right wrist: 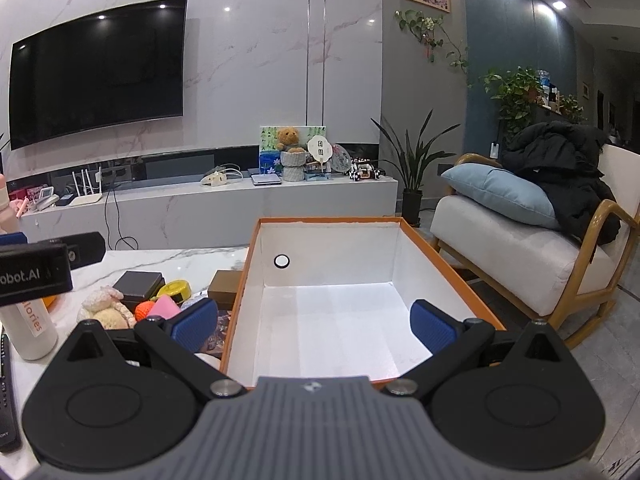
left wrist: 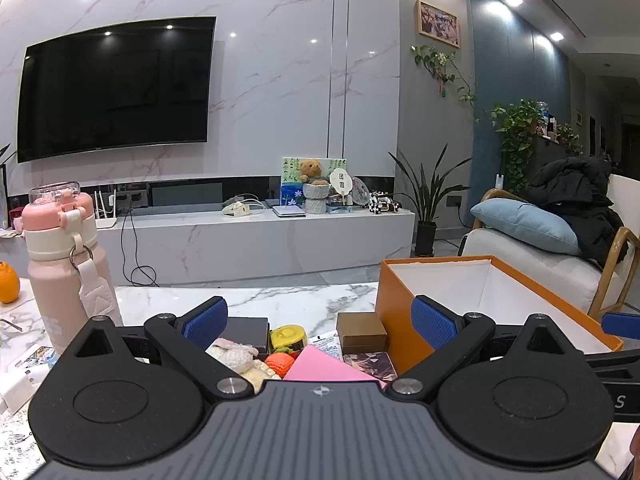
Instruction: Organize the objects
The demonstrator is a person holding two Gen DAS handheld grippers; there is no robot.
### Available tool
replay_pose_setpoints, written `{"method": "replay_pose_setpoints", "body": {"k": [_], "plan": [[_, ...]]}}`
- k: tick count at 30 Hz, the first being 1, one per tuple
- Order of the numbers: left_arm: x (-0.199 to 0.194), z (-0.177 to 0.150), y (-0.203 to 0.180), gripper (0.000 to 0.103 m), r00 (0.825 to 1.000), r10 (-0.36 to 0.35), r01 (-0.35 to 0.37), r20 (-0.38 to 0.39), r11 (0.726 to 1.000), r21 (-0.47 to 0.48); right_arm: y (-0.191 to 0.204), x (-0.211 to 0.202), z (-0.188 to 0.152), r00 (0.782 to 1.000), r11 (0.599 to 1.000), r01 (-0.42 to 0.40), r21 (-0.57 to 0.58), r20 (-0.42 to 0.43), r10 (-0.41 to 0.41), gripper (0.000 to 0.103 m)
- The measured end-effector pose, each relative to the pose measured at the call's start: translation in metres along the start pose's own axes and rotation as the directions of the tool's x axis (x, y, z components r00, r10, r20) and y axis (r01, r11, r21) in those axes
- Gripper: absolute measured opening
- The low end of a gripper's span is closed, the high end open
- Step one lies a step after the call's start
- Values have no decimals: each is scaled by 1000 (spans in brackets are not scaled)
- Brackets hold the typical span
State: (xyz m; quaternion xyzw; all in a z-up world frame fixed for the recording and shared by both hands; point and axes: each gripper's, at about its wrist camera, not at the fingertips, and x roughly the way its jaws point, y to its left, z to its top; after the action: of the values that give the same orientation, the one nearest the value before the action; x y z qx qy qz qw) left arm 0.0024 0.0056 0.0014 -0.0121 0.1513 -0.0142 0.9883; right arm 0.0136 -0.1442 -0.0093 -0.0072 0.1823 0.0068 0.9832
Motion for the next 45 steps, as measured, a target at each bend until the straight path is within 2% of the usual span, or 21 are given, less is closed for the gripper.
{"method": "replay_pose_setpoints", "body": {"k": [14,39,43,45], "plan": [[3,-2,0,103,1000,6,-6,-4,1000,-4,4,-3,0,998,998,47,-47,33,-45,102],[5,0,2,103,999,36,-36,13,999,10,8,-7,0,997,994,69,-86,49,-65,102],[4,5,8,103,998,61,-62,22,998,26,6,-8,1,998,996,44,-81,49,-40,102],[1,13,18,103,994,96,-97,51,995,28,5,-16,2,996,997,-27,-79,88,34,102]]}}
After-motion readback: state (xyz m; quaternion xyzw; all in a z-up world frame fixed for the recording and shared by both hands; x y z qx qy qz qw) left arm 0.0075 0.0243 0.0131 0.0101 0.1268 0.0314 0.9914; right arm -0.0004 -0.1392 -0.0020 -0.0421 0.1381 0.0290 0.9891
